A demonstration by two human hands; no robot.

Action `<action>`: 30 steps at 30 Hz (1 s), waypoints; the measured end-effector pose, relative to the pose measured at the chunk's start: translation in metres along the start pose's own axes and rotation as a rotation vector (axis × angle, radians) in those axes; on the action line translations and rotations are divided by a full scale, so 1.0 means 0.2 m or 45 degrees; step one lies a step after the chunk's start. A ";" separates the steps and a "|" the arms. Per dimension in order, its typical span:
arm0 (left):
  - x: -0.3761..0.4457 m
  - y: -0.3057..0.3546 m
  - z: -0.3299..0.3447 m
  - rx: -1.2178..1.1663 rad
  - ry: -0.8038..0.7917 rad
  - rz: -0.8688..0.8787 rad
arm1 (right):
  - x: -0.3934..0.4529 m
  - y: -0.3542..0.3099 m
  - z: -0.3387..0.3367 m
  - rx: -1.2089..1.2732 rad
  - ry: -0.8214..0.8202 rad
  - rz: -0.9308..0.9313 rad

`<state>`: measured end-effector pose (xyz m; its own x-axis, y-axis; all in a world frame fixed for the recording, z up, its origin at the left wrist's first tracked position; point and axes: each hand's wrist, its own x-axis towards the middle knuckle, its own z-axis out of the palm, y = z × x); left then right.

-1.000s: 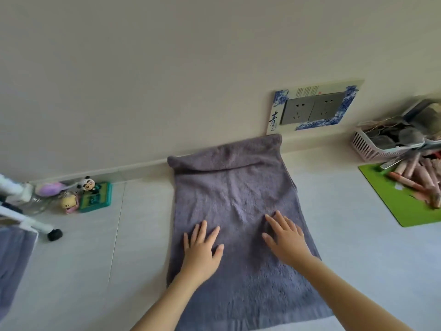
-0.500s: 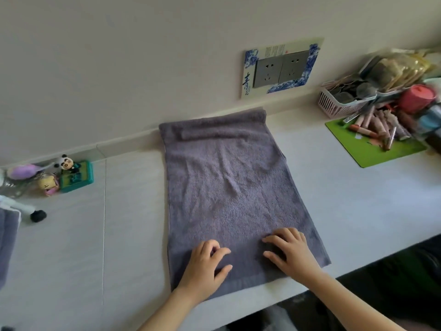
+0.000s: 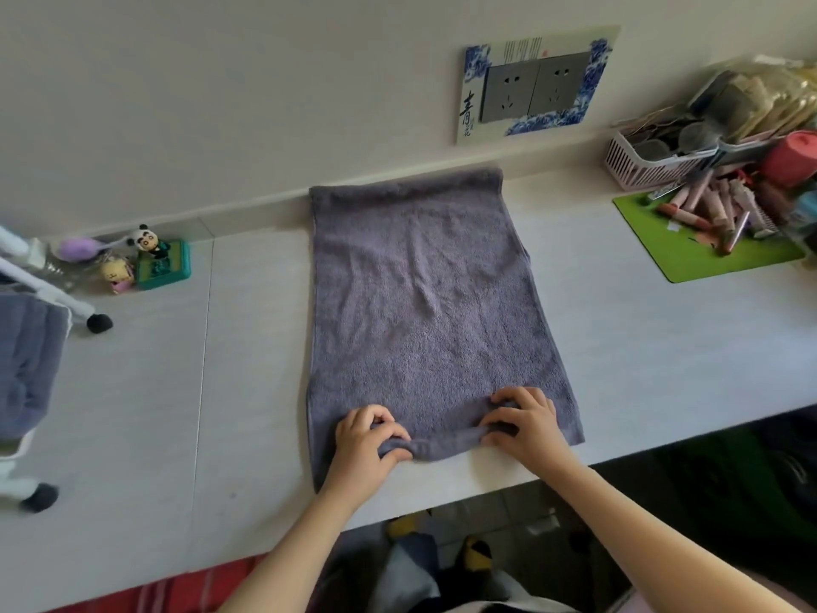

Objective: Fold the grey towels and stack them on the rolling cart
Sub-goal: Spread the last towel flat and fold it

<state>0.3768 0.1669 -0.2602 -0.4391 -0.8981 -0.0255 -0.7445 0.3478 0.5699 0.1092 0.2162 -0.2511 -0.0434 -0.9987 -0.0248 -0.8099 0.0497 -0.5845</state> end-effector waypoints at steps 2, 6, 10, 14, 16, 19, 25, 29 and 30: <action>0.04 0.02 -0.02 -0.028 -0.019 -0.061 | 0.04 -0.01 -0.03 -0.004 -0.057 0.026; 0.14 0.09 -0.14 -0.112 -0.237 -0.190 | 0.12 -0.09 -0.14 0.101 -0.319 0.119; 0.19 0.17 -0.22 -0.123 -0.367 -0.297 | 0.23 -0.14 -0.24 0.101 -0.467 0.167; 0.23 0.26 -0.24 -0.332 -0.437 -0.296 | 0.33 -0.19 -0.33 0.084 -0.504 0.145; 0.24 0.30 -0.23 -0.333 -0.377 -0.242 | 0.38 -0.22 -0.35 0.071 -0.526 0.113; 0.25 0.36 -0.22 -0.320 -0.203 -0.198 | 0.42 -0.25 -0.39 0.045 -0.575 0.080; 0.34 0.38 -0.29 -0.395 -0.181 -0.226 | 0.44 -0.30 -0.45 0.175 -0.560 0.080; 0.42 0.36 -0.38 -0.311 -0.345 -0.209 | 0.41 -0.35 -0.44 0.024 -0.550 -0.068; 0.44 0.35 -0.39 -0.315 -0.381 -0.204 | 0.41 -0.35 -0.44 -0.062 -0.498 -0.086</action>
<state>0.3256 0.0918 -0.1573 -0.4815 -0.8049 -0.3467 -0.6880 0.1022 0.7184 0.1109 0.1315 -0.1405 0.2297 -0.9258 -0.3001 -0.8303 -0.0256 -0.5567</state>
